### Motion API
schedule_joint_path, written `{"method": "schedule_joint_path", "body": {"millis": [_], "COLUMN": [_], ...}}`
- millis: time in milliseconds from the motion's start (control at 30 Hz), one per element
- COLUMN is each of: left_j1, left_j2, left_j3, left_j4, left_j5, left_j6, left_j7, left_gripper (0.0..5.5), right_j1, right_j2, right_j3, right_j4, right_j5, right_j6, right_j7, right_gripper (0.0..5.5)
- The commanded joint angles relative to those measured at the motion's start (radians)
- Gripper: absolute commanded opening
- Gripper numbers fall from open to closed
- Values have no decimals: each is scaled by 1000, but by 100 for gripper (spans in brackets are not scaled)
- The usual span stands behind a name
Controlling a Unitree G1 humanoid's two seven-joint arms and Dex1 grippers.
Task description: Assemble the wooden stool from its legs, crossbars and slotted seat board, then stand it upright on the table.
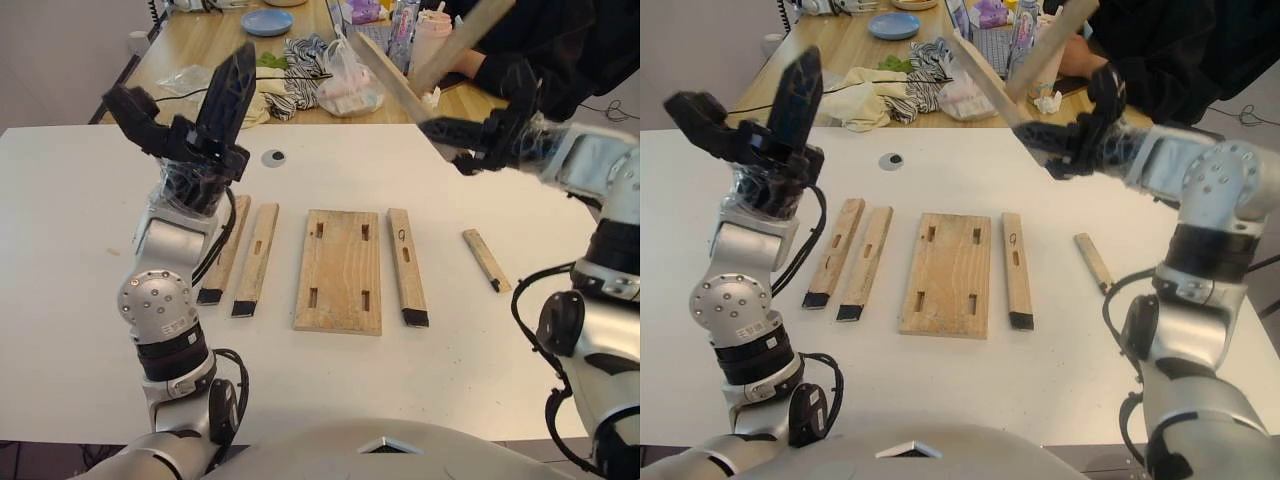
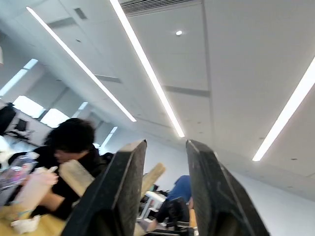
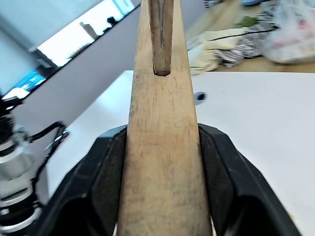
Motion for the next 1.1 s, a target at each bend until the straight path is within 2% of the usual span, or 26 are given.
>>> {"method": "schedule_joint_path", "body": {"millis": [33,267,600,800,1100], "left_j1": [-37,-43,-118,-82,-75], "left_j2": [37,85,142,174,155], "left_j3": [-31,-73,-83,-145,-158], "left_j4": [62,157,185,207,213], "left_j5": [-86,-180,-285,-152,-33], "left_j6": [59,174,245,261,225], "left_j7": [-37,-50,-91,-166,-247], "left_gripper": [200,295,295,295,295], "right_j1": [-13,120,348,323,286], "right_j2": [-18,-56,-35,-79,-183], "right_j3": [-19,-46,28,57,142], "right_j4": [-70,-206,-356,-336,-325], "right_j5": [109,242,304,313,297], "right_j6": [28,-52,-139,-169,-179], "right_j7": [85,256,270,296,411], "right_gripper": [202,202,202,202,202]}}
